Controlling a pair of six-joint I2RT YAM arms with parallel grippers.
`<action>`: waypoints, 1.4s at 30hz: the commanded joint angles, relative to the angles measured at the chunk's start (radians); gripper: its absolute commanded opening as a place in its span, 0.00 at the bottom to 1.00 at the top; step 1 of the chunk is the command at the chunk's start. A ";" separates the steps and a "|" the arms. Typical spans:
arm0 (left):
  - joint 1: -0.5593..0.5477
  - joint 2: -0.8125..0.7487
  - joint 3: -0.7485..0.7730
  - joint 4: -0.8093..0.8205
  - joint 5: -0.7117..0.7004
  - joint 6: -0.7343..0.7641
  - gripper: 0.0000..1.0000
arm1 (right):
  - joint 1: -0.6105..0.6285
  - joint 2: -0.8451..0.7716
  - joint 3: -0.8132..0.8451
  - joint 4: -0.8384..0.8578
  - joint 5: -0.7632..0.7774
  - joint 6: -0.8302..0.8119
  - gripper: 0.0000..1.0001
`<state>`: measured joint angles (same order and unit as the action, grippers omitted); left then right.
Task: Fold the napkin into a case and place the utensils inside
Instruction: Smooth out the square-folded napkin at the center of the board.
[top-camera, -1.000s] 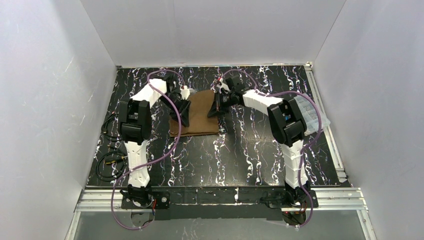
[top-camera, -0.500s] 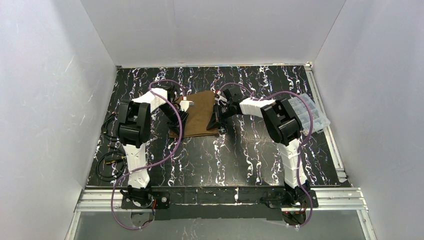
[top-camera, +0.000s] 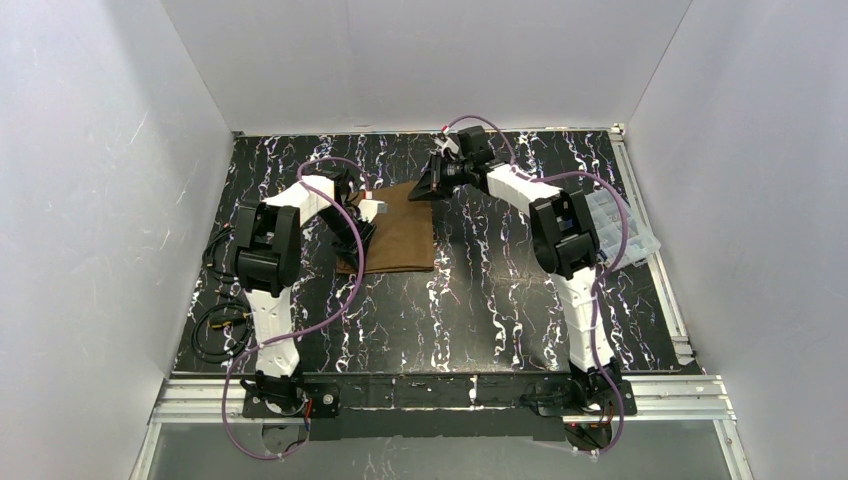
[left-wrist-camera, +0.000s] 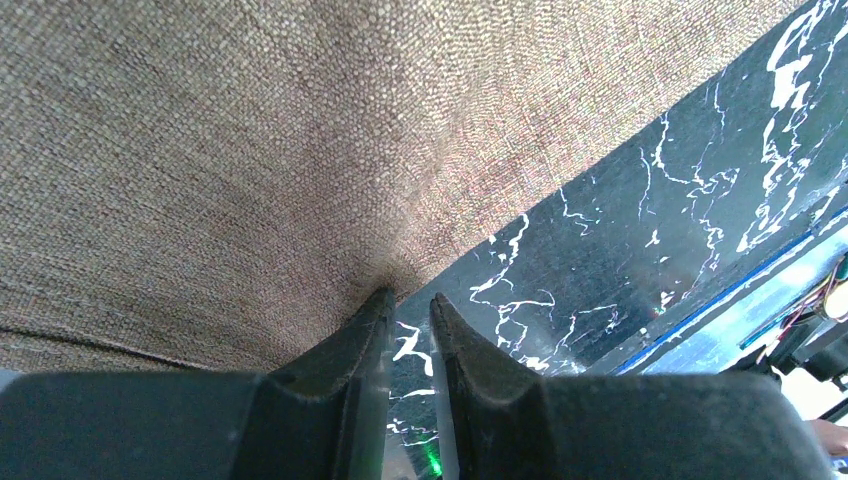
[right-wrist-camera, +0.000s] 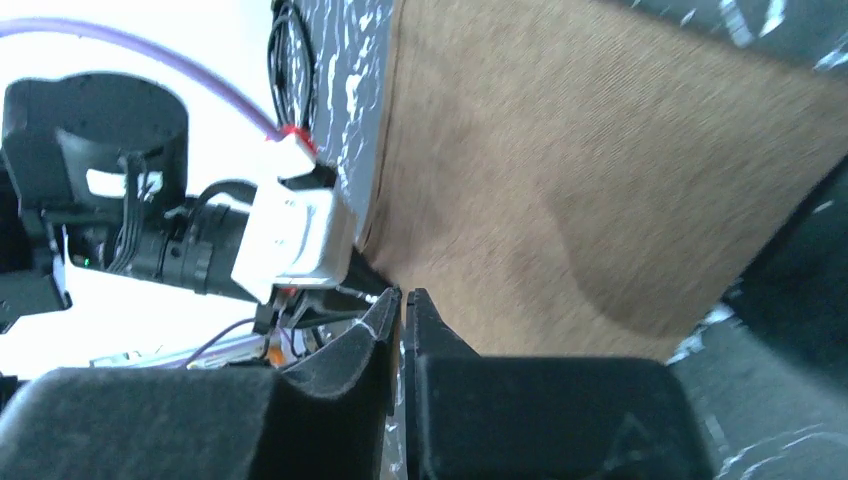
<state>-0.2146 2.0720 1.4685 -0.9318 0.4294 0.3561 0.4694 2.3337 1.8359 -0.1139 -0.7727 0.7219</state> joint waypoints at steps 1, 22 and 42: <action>0.004 -0.020 0.000 0.010 -0.035 0.025 0.19 | -0.024 0.140 0.072 0.052 -0.006 0.084 0.13; 0.004 0.007 -0.015 -0.022 -0.048 0.099 0.18 | -0.090 0.325 0.258 0.150 0.006 0.177 0.13; 0.005 0.025 -0.038 -0.026 -0.052 0.129 0.16 | -0.109 0.297 0.248 0.214 0.029 0.159 0.17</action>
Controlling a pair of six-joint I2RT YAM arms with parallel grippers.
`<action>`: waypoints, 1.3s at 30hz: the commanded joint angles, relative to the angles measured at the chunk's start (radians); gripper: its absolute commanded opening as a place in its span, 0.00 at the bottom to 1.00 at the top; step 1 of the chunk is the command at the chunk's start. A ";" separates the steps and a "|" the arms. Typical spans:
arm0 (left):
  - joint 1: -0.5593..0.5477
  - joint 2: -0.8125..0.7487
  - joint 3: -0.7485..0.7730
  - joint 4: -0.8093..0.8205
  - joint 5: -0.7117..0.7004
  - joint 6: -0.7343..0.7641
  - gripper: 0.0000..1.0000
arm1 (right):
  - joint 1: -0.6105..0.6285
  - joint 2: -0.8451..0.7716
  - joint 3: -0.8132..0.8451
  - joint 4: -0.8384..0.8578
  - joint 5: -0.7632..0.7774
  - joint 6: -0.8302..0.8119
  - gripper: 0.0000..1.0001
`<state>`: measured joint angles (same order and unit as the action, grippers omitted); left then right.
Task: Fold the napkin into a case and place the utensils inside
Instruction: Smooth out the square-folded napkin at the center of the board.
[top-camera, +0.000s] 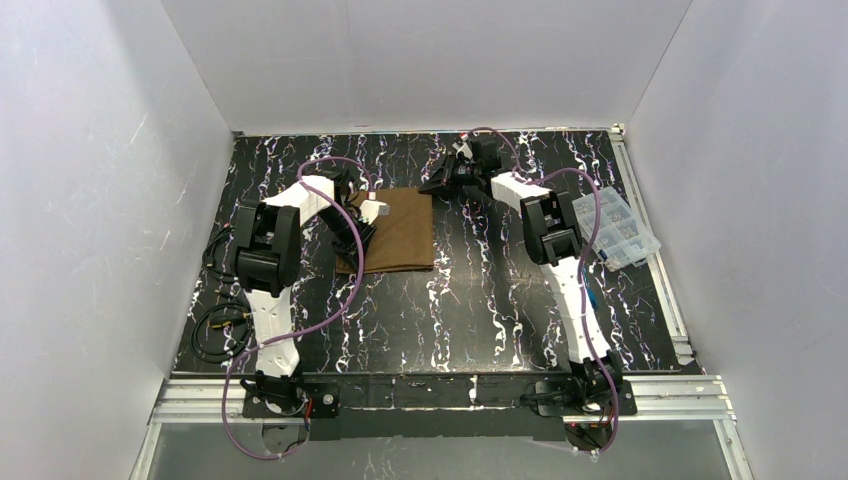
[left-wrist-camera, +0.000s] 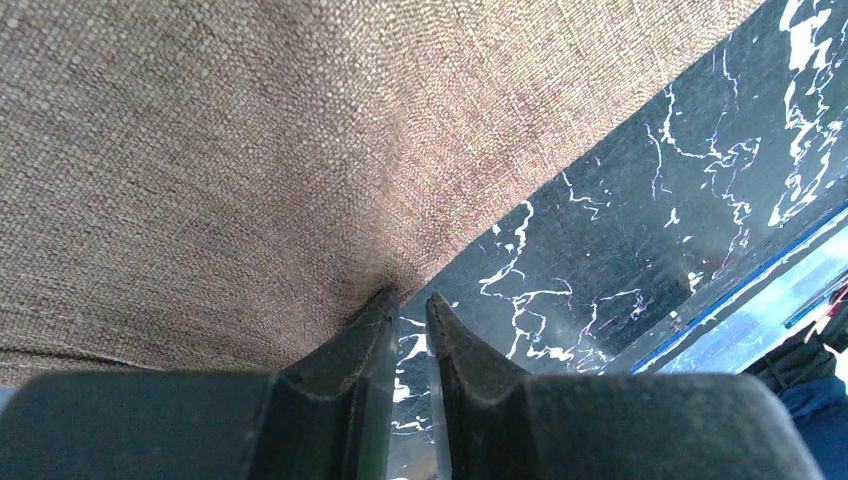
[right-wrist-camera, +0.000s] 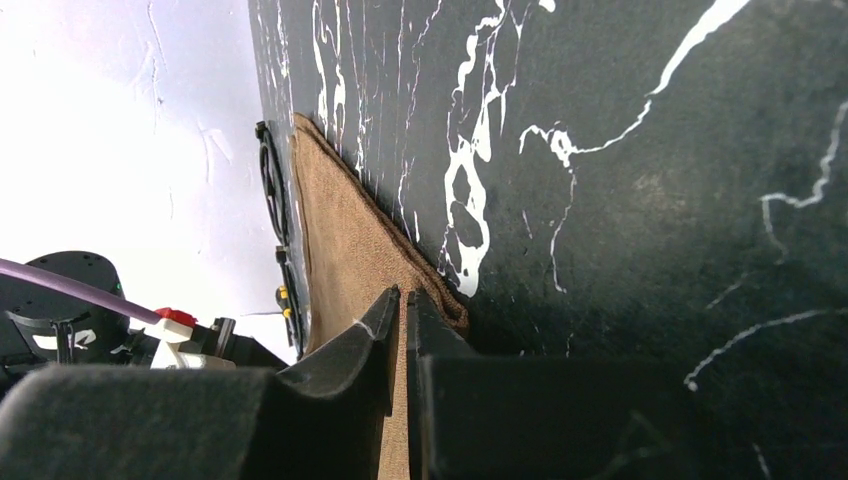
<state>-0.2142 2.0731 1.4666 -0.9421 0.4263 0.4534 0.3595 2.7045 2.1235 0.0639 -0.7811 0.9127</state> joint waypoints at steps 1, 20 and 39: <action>0.004 0.023 -0.035 -0.015 -0.049 0.032 0.16 | 0.001 -0.114 -0.063 0.045 0.032 -0.035 0.19; 0.004 0.016 -0.027 -0.018 -0.046 0.033 0.16 | 0.056 -0.308 -0.622 0.116 0.037 -0.111 0.14; 0.004 0.008 -0.003 -0.044 -0.033 0.043 0.18 | 0.120 -0.628 -0.991 0.237 -0.035 -0.096 0.22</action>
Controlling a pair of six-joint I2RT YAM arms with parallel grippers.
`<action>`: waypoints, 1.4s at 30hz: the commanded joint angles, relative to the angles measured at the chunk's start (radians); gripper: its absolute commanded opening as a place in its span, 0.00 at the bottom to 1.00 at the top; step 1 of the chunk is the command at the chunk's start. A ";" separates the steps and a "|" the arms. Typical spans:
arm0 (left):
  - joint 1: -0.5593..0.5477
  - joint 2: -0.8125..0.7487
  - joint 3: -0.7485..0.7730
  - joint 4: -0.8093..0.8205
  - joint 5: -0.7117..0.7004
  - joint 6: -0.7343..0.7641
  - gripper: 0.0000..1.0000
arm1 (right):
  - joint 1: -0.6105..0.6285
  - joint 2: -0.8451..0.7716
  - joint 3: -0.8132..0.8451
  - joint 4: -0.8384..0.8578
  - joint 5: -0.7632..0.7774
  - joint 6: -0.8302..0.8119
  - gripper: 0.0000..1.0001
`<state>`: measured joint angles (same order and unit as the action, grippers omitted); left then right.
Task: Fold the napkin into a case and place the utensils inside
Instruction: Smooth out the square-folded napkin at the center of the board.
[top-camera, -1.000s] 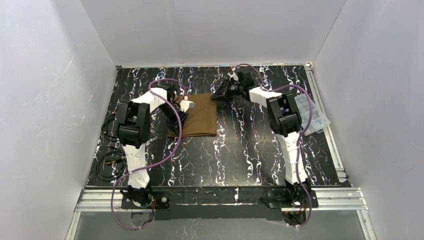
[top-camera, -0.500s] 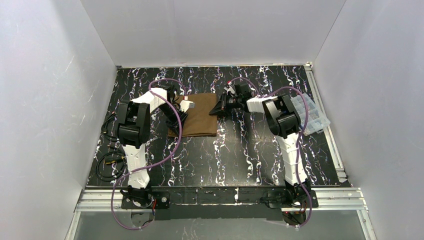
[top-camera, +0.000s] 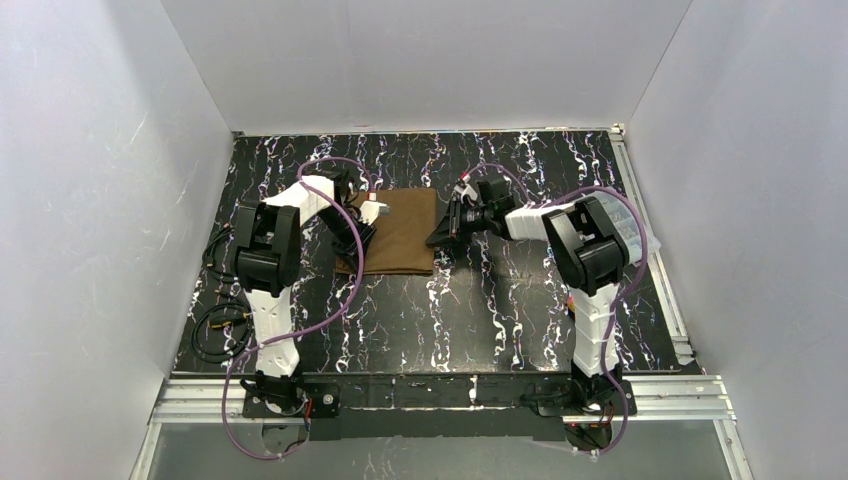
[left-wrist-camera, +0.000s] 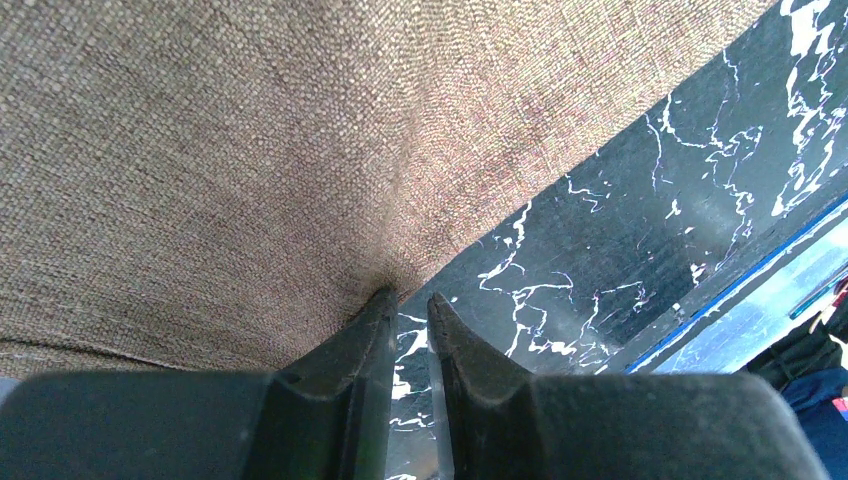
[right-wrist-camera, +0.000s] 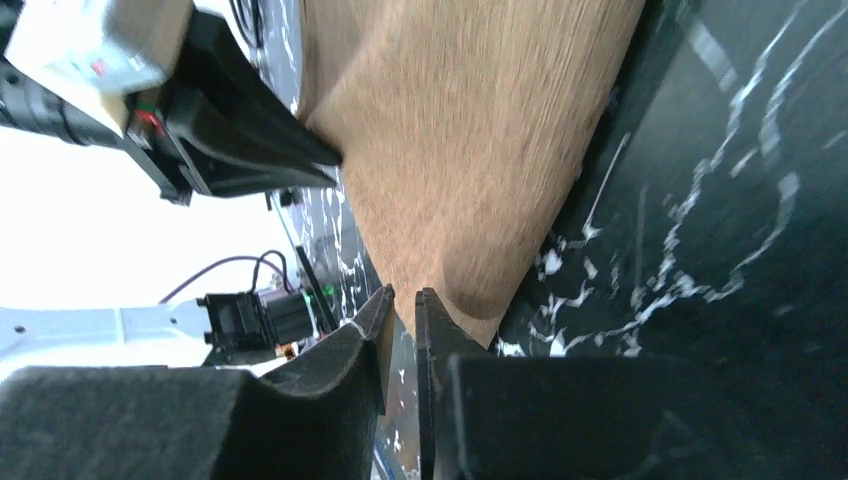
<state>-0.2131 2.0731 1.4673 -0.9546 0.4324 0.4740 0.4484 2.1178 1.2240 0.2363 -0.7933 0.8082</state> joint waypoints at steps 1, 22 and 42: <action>0.003 0.010 -0.003 -0.030 -0.038 0.020 0.18 | 0.033 -0.036 -0.118 0.093 -0.028 0.024 0.20; -0.007 -0.030 -0.068 -0.064 0.021 0.068 0.18 | 0.040 -0.131 -0.280 -0.179 0.114 -0.136 0.13; 0.037 -0.160 0.191 -0.136 0.065 -0.065 0.38 | 0.081 -0.201 -0.012 -0.356 0.167 -0.148 0.35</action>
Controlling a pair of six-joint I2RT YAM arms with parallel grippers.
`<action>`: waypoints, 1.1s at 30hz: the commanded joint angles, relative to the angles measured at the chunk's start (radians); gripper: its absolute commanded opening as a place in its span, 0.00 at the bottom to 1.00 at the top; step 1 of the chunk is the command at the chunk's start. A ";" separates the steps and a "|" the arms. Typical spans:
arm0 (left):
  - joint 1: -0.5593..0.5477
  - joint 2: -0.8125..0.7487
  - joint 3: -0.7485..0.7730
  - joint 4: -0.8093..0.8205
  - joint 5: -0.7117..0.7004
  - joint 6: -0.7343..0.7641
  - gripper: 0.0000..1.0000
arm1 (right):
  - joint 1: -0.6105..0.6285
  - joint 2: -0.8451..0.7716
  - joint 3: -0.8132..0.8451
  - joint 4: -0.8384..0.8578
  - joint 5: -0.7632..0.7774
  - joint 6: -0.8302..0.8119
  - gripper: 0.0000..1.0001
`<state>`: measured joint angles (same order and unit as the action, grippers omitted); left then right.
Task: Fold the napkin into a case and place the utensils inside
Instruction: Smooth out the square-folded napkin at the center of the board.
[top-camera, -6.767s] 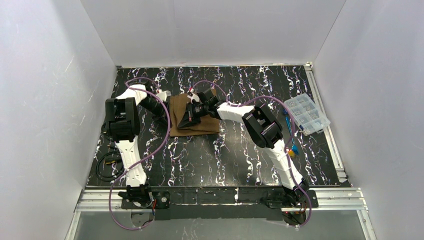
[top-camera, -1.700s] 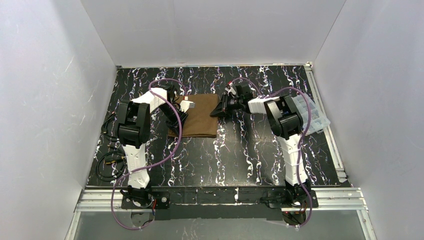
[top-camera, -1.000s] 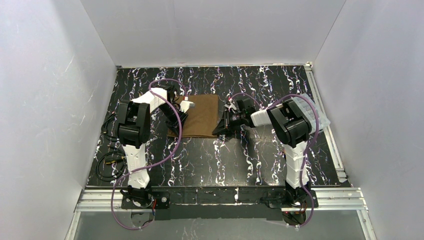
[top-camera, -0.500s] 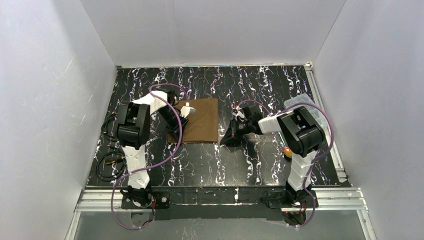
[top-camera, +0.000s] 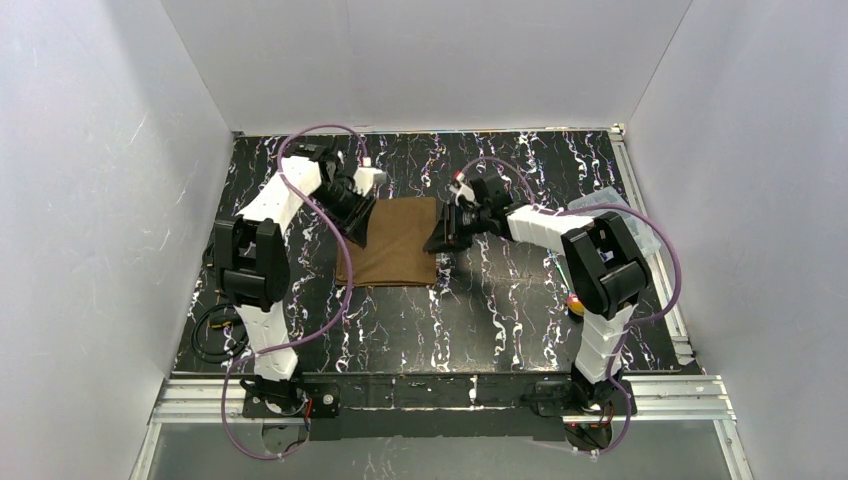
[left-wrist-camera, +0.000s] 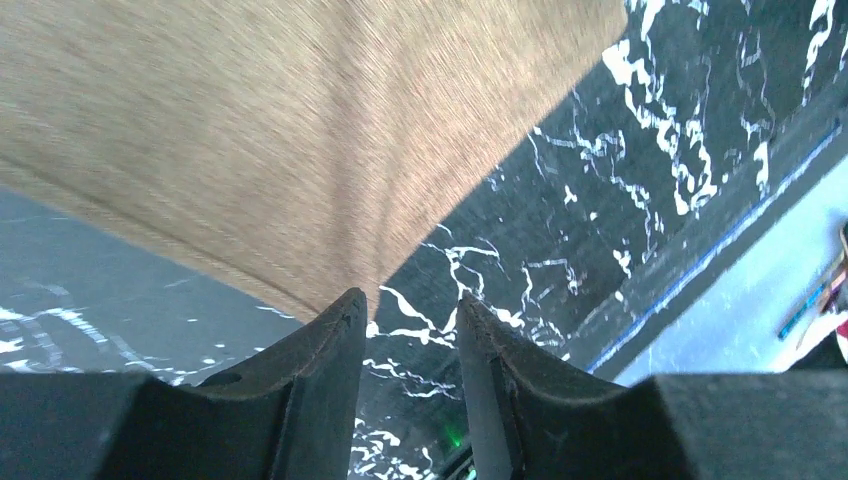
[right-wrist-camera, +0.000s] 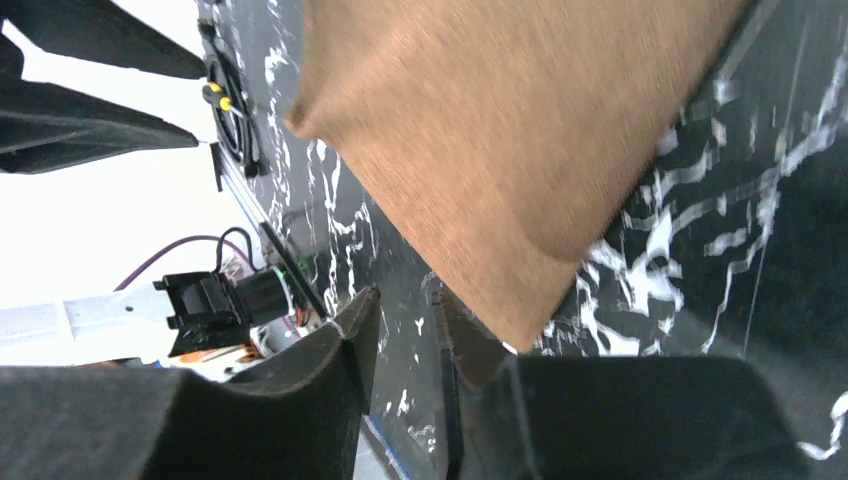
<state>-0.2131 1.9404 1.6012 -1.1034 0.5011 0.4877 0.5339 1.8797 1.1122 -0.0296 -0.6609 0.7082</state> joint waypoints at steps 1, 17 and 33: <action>0.047 -0.017 0.059 0.015 -0.005 -0.087 0.38 | -0.005 0.032 0.096 -0.094 0.049 -0.048 0.41; 0.075 -0.028 -0.237 0.192 -0.080 0.007 0.33 | 0.010 -0.085 -0.170 0.013 0.163 0.094 0.56; 0.076 -0.008 -0.330 0.326 -0.204 0.037 0.29 | 0.086 0.015 -0.202 0.162 0.177 0.191 0.42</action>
<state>-0.1402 1.9331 1.3056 -0.8261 0.3595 0.4908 0.6022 1.8610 0.9413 0.0849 -0.5110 0.8642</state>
